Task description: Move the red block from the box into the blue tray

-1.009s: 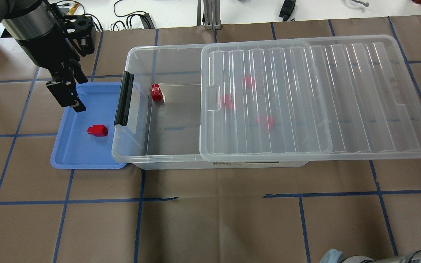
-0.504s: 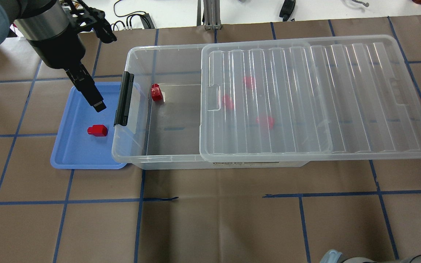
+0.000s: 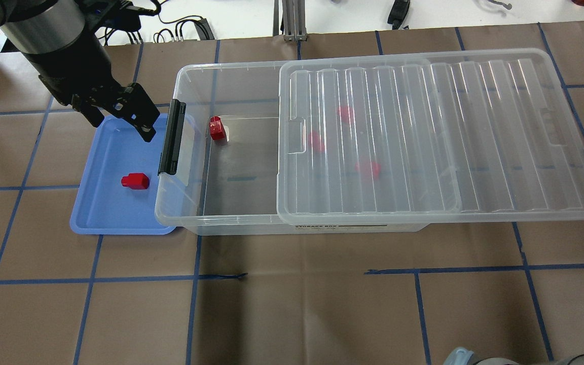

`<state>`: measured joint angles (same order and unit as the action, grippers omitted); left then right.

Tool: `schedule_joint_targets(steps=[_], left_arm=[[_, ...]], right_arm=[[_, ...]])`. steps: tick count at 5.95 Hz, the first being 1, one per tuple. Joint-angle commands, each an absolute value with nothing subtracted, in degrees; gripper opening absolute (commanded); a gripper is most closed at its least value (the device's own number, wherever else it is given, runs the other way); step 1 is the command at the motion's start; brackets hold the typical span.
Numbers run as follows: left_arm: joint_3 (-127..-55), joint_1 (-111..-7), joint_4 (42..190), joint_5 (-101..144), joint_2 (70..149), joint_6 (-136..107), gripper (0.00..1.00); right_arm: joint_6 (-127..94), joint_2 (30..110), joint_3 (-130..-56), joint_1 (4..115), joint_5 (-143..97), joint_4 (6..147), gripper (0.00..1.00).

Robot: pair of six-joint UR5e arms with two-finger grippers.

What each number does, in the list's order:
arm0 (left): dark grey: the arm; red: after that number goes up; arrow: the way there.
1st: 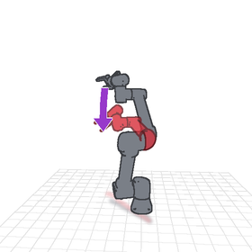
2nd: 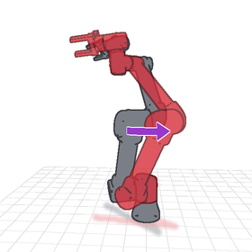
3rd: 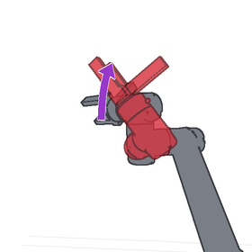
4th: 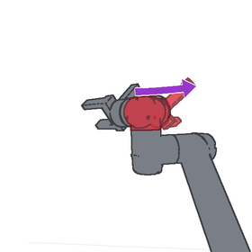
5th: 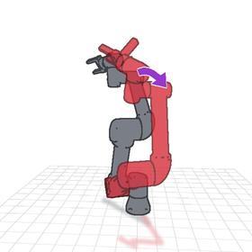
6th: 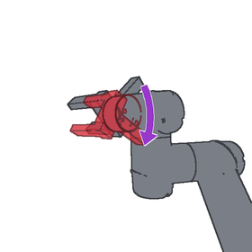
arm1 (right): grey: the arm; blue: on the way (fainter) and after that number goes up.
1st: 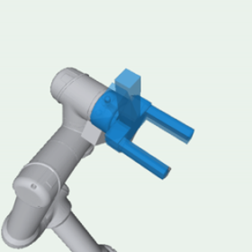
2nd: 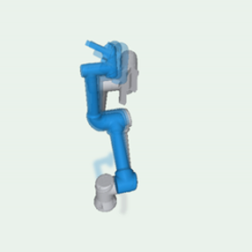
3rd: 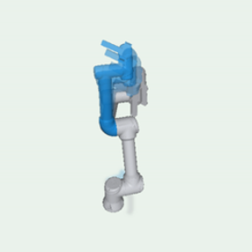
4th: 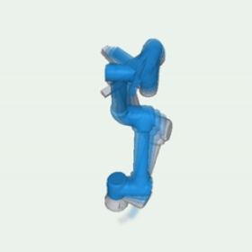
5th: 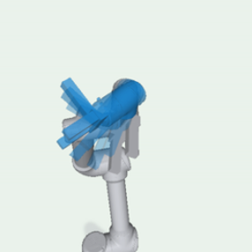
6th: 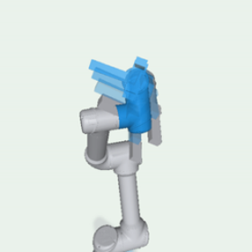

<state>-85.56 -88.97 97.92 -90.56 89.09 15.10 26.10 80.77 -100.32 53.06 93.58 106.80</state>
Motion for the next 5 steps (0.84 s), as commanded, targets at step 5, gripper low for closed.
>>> schedule_joint_targets(steps=[5], left_arm=[[-92.80, -89.03, 86.49, -90.62, 84.82, -8.88, 0.98]], right_arm=[[22.33, 80.86, -100.37, 56.34, 93.43, 106.52, 1.00]])
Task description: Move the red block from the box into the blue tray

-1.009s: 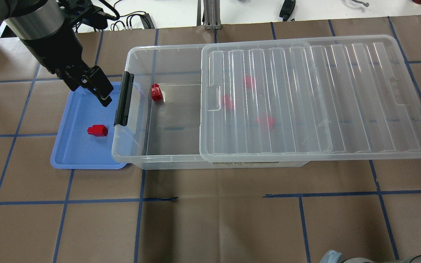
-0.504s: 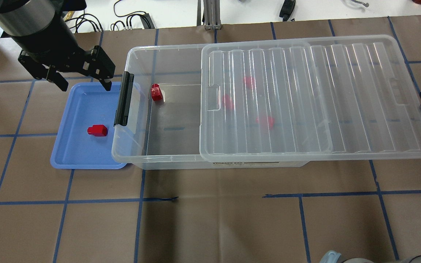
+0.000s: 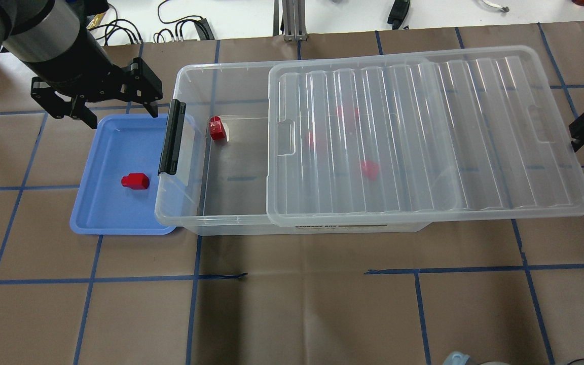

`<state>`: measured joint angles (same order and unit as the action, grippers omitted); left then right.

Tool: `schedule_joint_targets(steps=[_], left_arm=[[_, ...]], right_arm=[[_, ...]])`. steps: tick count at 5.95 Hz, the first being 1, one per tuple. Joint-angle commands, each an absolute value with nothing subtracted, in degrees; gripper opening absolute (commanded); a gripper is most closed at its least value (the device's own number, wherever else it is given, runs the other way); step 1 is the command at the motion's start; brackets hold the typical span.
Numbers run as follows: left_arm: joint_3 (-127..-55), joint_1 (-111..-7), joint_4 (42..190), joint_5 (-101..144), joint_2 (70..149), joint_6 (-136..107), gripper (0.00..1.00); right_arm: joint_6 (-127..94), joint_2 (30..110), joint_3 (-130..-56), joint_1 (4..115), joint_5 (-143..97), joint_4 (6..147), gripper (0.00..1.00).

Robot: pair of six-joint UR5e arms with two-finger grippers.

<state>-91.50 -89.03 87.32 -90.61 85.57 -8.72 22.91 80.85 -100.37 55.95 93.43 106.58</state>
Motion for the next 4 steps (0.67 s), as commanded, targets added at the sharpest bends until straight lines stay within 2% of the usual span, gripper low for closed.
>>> schedule_joint_targets(steps=[1, 4], left_arm=[[-92.81, -89.03, 86.14, -90.70, 84.55, -8.53, 0.98], [-92.72, -89.03, 86.04, -90.53, 85.08, -8.53, 0.99]], right_arm=[[20.93, 80.95, -100.46, 56.51, 93.43, 106.00, 1.00], [17.85, 81.90, -102.81, 58.36, 93.52, 105.38, 1.00]])
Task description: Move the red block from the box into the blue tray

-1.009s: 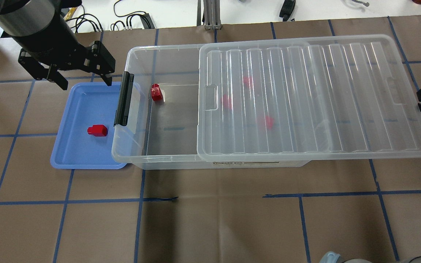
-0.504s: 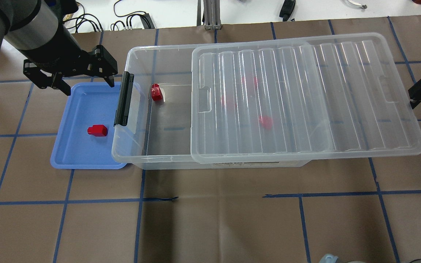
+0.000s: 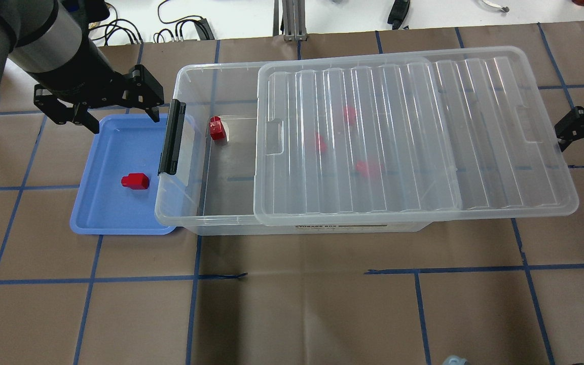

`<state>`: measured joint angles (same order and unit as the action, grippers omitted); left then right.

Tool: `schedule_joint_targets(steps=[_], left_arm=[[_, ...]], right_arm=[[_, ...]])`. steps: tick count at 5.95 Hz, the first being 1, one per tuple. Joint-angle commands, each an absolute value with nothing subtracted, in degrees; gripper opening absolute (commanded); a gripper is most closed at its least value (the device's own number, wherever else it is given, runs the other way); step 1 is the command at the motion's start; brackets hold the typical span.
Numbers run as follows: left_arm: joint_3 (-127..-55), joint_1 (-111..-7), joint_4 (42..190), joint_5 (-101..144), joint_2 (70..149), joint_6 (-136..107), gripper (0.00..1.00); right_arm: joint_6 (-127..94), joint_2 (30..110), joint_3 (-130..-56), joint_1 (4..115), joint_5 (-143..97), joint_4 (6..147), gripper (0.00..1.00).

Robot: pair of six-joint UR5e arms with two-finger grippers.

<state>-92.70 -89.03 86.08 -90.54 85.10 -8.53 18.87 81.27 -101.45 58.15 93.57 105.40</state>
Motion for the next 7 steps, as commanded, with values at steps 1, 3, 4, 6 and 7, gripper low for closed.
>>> schedule_joint_targets(steps=[1, 3, 4, 6, 7], left_arm=[[-92.64, -89.03, 85.96, -90.53, 85.34, -8.53, 0.98], [-92.72, -89.03, 85.96, -90.53, 85.25, -8.44, 0.99], [-92.81, -89.03, 86.04, -90.53, 85.17, -8.35, 0.99], [-92.81, -89.03, 85.96, -90.53, 85.34, -8.35, 0.99], [-92.81, -89.03, 86.04, -90.44, 84.91, -8.35, 0.99]], right_arm=[[16.97, 84.70, -105.44, 58.36, 93.34, 105.64, 1.00], [14.50, 85.34, -106.87, 58.45, 91.67, 105.38, 1.00], [14.33, 85.43, -106.96, 58.45, 91.58, 105.38, 1.00], [11.80, 86.21, -109.32, 58.53, 90.36, 105.38, 1.00], [11.34, 86.48, -109.51, 59.58, 90.35, 105.47, 1.00]])
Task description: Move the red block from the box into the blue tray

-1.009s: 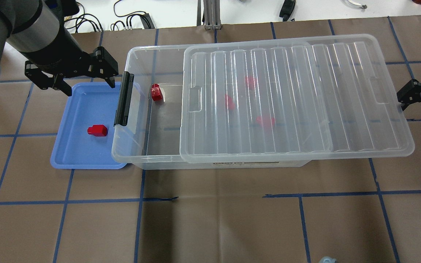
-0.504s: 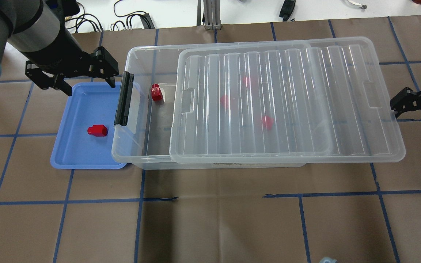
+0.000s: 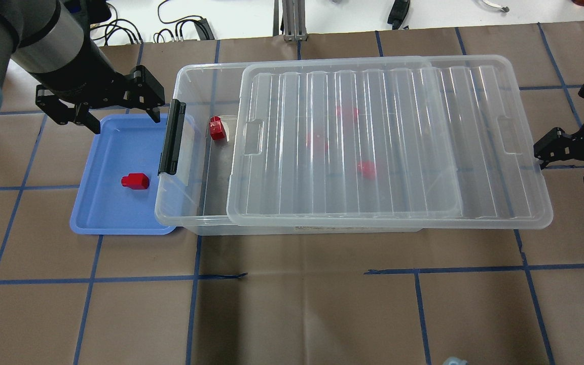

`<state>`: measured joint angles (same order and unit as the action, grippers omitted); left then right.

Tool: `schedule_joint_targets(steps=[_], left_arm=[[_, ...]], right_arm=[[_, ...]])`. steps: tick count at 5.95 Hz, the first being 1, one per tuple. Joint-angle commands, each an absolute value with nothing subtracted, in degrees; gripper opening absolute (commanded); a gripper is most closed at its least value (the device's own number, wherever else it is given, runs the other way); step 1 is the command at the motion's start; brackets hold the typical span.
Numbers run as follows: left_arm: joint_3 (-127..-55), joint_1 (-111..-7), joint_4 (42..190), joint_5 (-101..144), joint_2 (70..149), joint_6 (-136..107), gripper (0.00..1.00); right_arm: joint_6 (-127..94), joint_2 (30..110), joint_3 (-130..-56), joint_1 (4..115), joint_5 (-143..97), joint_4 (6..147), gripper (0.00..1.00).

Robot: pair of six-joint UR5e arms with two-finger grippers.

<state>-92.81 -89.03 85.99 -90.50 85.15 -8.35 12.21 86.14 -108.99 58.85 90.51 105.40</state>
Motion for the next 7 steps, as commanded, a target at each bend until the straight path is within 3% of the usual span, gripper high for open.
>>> schedule_joint_targets(steps=[1, 7], left_arm=[[-92.81, -89.03, 86.04, -90.53, 85.16, -8.35, 0.99], [-92.81, -89.12, 86.04, -90.26, 84.55, -8.35, 0.99]], right_arm=[[9.34, 86.48, -109.51, 60.63, 90.35, 105.47, 1.00], [5.01, 86.75, -108.99, 68.53, 90.35, 106.43, 1.00]])
